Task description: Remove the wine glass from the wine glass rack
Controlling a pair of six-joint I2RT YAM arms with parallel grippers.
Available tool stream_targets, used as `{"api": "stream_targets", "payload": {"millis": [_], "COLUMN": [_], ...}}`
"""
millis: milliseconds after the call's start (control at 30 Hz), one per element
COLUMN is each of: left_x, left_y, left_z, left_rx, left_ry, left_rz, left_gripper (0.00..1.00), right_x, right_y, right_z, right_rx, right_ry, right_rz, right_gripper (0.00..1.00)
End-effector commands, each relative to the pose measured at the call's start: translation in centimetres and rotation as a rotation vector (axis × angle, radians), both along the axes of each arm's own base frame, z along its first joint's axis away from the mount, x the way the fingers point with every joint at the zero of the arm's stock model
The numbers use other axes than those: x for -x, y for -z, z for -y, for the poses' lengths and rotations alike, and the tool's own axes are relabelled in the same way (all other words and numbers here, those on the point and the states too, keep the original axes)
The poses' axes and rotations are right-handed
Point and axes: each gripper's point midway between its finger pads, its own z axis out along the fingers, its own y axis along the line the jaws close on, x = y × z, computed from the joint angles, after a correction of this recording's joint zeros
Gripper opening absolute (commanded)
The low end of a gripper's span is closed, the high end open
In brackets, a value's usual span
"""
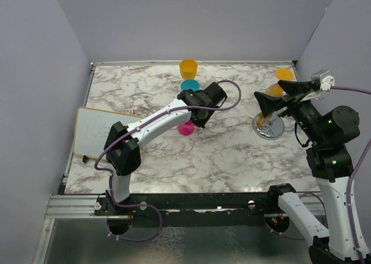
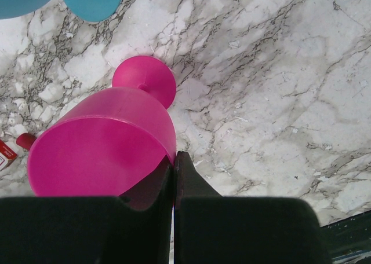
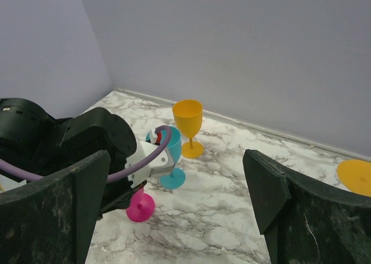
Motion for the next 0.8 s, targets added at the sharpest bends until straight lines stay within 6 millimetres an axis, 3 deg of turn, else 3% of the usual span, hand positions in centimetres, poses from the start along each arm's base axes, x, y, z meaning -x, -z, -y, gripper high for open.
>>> {"api": "stream_targets", "payload": {"millis": [0,200,433,767], "left_x": [-0.8,-1.3,-1.5,-1.5], "left_y": [-0.4,0.2,0.0,-2.7], "left_z": [0.3,-0.2,-0.2,-0.6], "left_rx": [-0.004,-0.021,-0.016,0.024], "left_ry": [0.006,-0.005,0.001,0.011], "left_rz": [0.011,0.011,0.021,0.083], "left_gripper": [0.00,0.01,0.17,0.42], "right_x": [0.1,0.2,-0.1,-0.3], "right_y": [-0.7,-0.7,-0.6,-0.4], "right_z": [0.6,0.7,0.6,0.6], "right_rx": [-0.001,-0.003,-0.004,-0.003], "right_ry": [0.041,0.051,0.047,0.052], "right_rz": [0.038,0.045,0.043,0.038], "right_gripper": [1.00,1.00,1.00,1.00]}}
